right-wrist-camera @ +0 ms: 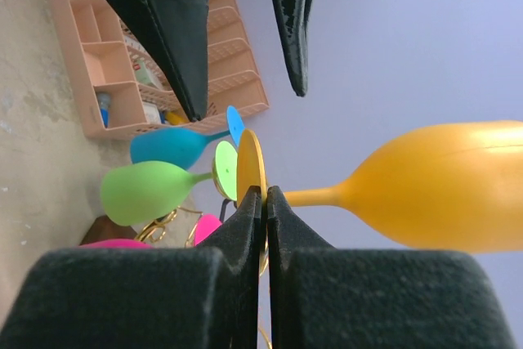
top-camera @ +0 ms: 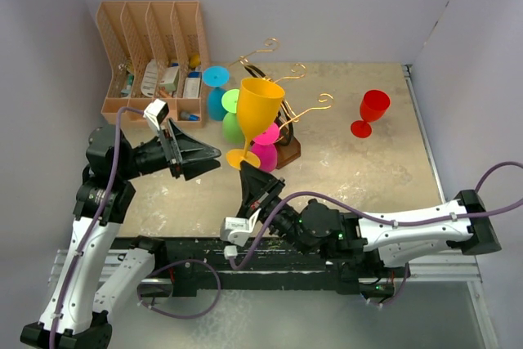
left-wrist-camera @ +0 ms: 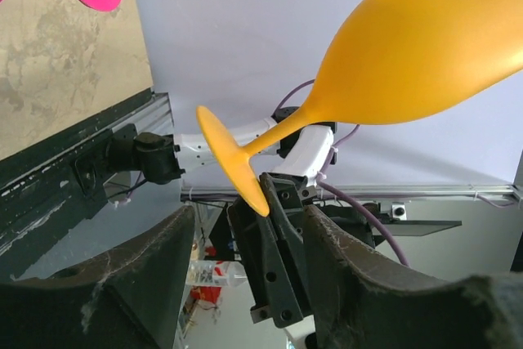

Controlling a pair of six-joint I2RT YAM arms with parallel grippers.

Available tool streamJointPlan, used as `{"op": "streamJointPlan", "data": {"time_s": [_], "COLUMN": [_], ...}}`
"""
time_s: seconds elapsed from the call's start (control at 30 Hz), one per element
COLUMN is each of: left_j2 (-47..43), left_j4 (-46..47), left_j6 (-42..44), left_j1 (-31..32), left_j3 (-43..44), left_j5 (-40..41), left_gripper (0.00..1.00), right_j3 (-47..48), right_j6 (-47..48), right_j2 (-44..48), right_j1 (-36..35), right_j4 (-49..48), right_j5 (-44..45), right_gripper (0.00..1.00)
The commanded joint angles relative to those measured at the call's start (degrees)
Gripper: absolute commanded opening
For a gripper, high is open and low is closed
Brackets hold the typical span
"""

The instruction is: Take the wine glass off the wine glass rack

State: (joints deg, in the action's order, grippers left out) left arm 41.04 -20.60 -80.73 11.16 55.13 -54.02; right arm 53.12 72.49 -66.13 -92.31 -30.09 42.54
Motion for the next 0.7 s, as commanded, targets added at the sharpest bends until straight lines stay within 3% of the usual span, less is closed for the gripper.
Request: {"op": "streamJointPlan", "data": {"time_s": [0.0, 0.43, 0.57, 0.67], "left_j2": [0.2, -0.4, -0.7, -1.0], "left_j4": [3.7, 6.6, 7.4, 8.7], "left_j6": [-3.2, -5.6, -5.6, -5.9], "left_j1": [-0.3, -0.3, -0.3, -0.3], "left_j3": [-0.1, -2.5, -3.6, -5.0], "left_j5": [-1.6, -2.6, -2.8, -3.0], "left_gripper": [0.58, 0.51, 0.39, 0.22], "right_j3": [1.7, 2.0, 1.4, 1.0], "right_j6": [2.8, 9.4, 12.6, 13.2], "right_j2": [-1.0, -8.2, -10.2, -10.6], "right_j1": [-0.8, -2.5, -3.1, -3.4], "right_j4": [-8.0, -18.6, -22.4, -23.7], "right_j5": [2.1, 3.0, 3.4, 3.5], "right_gripper": [0.0, 0.0, 0.0, 0.0]}}
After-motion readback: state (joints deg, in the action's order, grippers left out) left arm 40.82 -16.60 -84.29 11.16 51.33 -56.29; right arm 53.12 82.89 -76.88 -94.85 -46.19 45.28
